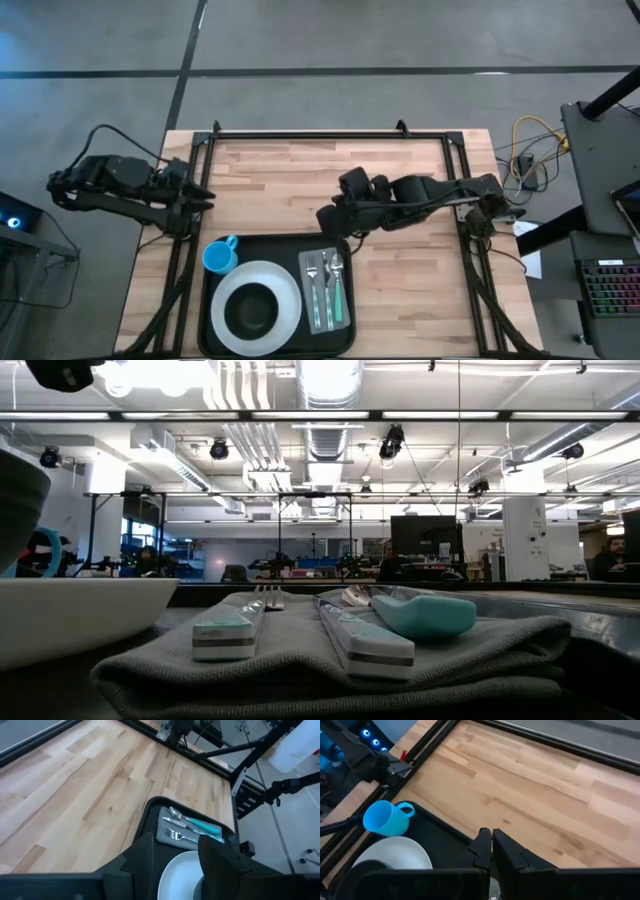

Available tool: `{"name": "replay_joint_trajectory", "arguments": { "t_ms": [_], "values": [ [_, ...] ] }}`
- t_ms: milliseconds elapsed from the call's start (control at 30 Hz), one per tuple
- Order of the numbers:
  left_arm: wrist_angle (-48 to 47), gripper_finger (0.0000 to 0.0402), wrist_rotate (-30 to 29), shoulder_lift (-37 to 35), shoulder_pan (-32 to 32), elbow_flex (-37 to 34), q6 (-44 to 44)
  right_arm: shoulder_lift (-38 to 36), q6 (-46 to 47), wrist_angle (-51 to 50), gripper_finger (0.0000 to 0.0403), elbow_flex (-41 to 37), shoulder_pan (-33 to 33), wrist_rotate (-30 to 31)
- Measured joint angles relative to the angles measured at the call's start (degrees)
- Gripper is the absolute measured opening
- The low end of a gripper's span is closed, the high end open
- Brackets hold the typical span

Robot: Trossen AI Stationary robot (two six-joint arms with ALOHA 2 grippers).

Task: Set up tray
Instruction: Return to Home Position

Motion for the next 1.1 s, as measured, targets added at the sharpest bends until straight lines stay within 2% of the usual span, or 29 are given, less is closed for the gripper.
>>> {"name": "replay_joint_trajectory", "arguments": {
  "t_ms": [167, 333, 400, 467, 567, 633, 833, 1000, 1100],
  "values": [
    [0.04, 0.0137, -0.02, 0.0, 0.0, 0.22, 0.03, 0.02, 0.88, 8.72, 0.0009, -6.42, 2.53, 0.99],
    [0.05, 0.0137, -0.01, -1.67, 0.0, 0.16, 0.42, -3.11, 2.86, 22.77, 0.0009, -17.74, 4.61, 2.53],
    [0.07, 0.0137, -0.02, -2.23, 0.0, 0.17, 0.46, -4.71, 0.21, 34.67, 0.0009, -23.54, 5.37, 2.37],
    [0.49, 0.0137, -0.01, -2.35, 0.01, 0.15, 0.81, -6.06, -6.73, 51.02, 0.0009, -29.56, 5.72, -0.71],
    [1.37, 0.0137, 0.0, -2.35, 0.0, 0.15, 1.42, -7.06, -19.31, 77.41, 0.0009, -38.31, 4.4, -9.62],
    [2.15, 0.0137, -0.02, -2.22, 0.01, 0.15, 1.52, -8.33, -23.91, 88.09, 0.0009, -43.4, 2.07, -14.64],
    [2.3, 0.0137, 0.0, -2.34, 0.0, 0.15, 1.56, -17.5, -23.58, 90.3, 0.0009, -57.2, -4.32, -18.56],
    [2.23, 0.0137, 0.0, -4.64, 0.0, 0.13, 1.56, -28.43, -29.47, 90.53, 0.0009, -66.55, -4.5, -19.1],
    [2.35, 0.0137, -0.02, -6.47, 0.0, -0.39, 1.55, -35.69, -28.73, 90.65, 0.0009, -73.52, -4.67, -17.41]
  ]
}}
